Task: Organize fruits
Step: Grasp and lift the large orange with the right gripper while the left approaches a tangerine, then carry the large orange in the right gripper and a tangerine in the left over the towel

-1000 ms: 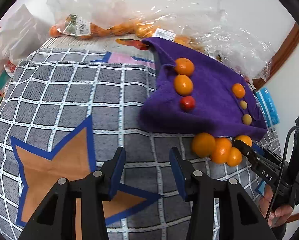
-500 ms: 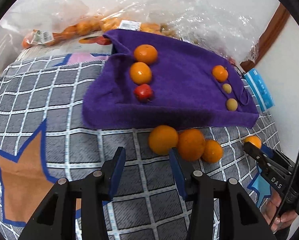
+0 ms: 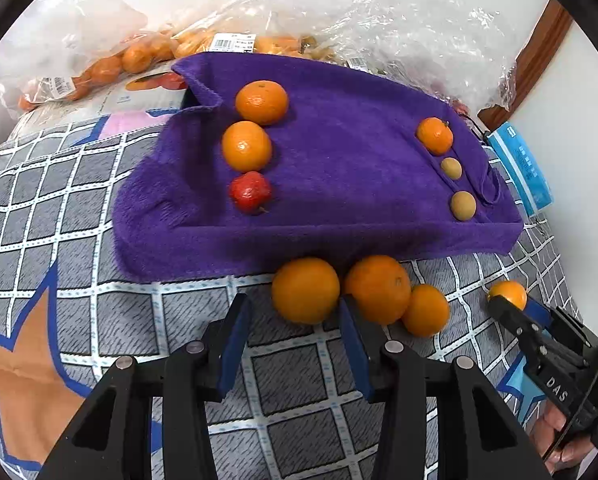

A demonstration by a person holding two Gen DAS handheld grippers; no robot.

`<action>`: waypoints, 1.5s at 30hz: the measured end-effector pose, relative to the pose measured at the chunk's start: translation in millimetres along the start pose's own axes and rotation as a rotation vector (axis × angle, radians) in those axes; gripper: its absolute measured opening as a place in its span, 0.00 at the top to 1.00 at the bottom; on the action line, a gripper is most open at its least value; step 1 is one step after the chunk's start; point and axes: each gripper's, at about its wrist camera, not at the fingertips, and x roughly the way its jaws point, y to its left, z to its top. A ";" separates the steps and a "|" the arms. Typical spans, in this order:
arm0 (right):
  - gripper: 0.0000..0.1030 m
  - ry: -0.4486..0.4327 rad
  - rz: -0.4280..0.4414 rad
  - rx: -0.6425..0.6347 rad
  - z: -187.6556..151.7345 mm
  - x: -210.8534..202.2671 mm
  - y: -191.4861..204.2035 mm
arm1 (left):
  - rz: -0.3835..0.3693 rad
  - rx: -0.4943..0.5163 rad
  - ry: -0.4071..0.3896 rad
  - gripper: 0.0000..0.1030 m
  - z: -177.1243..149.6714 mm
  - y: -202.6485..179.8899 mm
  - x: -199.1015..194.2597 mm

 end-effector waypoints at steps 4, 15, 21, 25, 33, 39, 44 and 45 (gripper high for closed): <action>0.61 0.005 0.012 -0.008 -2.1 -0.8 1.4 | 0.008 0.008 -0.001 0.60 3.2 -6.0 4.9; 0.61 -0.003 0.009 0.000 -4.3 -8.5 -2.5 | 0.016 0.007 0.006 0.68 4.3 -11.7 5.8; 0.61 -0.031 0.007 -0.001 -2.9 -23.0 -2.6 | 0.027 0.000 -0.013 0.68 -3.3 -9.3 -9.5; 0.61 -0.072 -0.003 -0.009 1.2 -40.7 -1.6 | 0.032 -0.005 -0.038 0.68 -8.1 -8.2 -25.3; 0.61 -0.151 -0.031 -0.027 7.5 -76.3 2.2 | 0.026 -0.018 -0.099 0.68 -17.4 -3.8 -61.3; 0.61 -0.195 -0.053 -0.037 9.5 -98.7 5.9 | 0.022 -0.020 -0.144 0.68 -23.9 -3.9 -84.6; 0.61 -0.229 -0.057 -0.040 9.5 -115.2 9.6 | 0.026 -0.019 -0.171 0.68 -28.1 -6.4 -100.1; 0.61 -0.233 -0.058 -0.040 9.1 -117.2 10.3 | 0.027 -0.021 -0.177 0.68 -28.8 -6.8 -103.3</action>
